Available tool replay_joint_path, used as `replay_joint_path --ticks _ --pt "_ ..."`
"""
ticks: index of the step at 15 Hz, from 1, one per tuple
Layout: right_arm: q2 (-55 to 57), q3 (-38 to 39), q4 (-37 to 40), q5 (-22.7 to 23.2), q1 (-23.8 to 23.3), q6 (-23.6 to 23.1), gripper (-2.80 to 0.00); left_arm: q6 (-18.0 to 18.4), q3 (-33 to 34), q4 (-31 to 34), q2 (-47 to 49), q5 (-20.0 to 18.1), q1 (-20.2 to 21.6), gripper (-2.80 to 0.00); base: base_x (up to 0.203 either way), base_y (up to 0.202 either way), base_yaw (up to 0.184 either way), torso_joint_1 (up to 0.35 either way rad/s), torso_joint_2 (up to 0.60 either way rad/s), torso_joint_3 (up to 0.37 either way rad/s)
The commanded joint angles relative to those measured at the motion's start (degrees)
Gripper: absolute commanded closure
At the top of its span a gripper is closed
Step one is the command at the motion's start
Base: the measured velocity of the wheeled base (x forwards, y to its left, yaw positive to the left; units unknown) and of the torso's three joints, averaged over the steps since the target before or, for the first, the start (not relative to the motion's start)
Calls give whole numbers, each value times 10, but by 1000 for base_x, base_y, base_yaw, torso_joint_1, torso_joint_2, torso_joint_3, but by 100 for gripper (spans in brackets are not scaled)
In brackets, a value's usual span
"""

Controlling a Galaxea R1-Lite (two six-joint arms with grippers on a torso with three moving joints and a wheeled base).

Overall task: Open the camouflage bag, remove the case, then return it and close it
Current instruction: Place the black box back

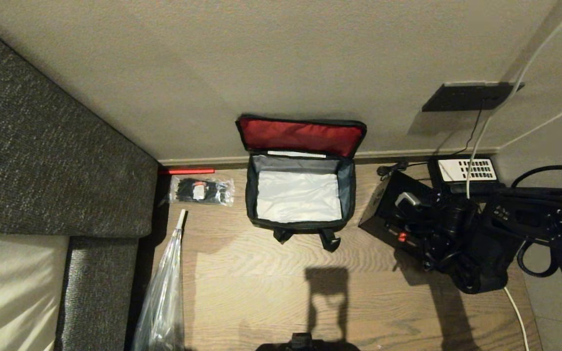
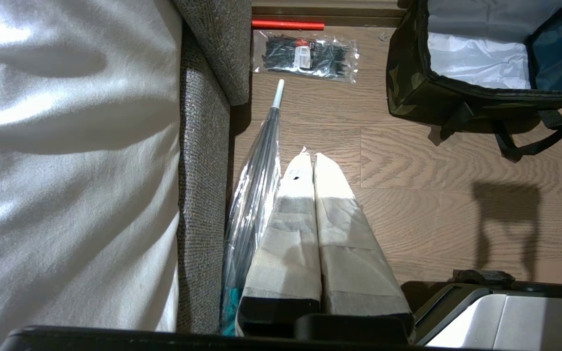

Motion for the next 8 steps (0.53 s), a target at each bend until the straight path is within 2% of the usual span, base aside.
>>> replay_joint_path --ticks 1,6,8 --pt "-75 11 -10 -3 -1 -14 0 0 2 0 -2 0 0 0 0 0 0 0 0 0" --pt "-189 61 38 -4 20 -28 0 0 2 0 -1 0 0 0 0 0 0 0 0 0" --pt "-243 62 85 -3 37 -40 0 0 2 0 -1 0 0 0 0 0 0 0 0 0"
